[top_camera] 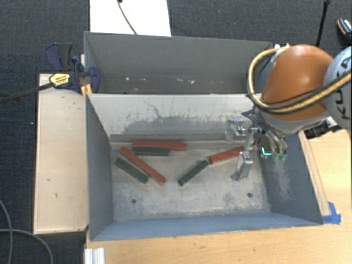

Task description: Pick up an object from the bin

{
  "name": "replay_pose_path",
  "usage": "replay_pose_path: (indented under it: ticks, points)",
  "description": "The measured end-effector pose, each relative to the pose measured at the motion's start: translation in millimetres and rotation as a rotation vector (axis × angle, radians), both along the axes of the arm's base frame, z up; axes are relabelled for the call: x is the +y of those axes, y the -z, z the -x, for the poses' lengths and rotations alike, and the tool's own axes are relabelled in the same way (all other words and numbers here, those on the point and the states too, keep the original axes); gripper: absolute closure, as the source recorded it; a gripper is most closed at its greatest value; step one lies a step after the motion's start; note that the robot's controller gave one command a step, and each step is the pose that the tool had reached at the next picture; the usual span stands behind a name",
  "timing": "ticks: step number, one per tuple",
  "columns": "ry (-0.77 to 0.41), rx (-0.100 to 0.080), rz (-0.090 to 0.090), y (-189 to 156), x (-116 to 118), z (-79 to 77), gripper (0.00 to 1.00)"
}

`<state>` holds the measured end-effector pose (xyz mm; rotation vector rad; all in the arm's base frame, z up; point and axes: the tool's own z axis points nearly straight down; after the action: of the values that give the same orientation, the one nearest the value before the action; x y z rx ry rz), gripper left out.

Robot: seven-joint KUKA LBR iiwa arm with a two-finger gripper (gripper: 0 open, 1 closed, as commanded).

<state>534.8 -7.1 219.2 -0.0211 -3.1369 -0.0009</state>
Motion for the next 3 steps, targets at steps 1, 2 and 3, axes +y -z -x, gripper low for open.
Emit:
replay_pose_path:
  ticks: [1,2,3]
  points:
    - [-0.059,-0.004,-0.002,84.7,52.1,-51.7,0.0]
    - [0.004,0.0,0.0,152.9,39.1,-38.4,0.0]
    - [0.003,-0.008,0.0,148.4,39.5,-41.0,1.0]
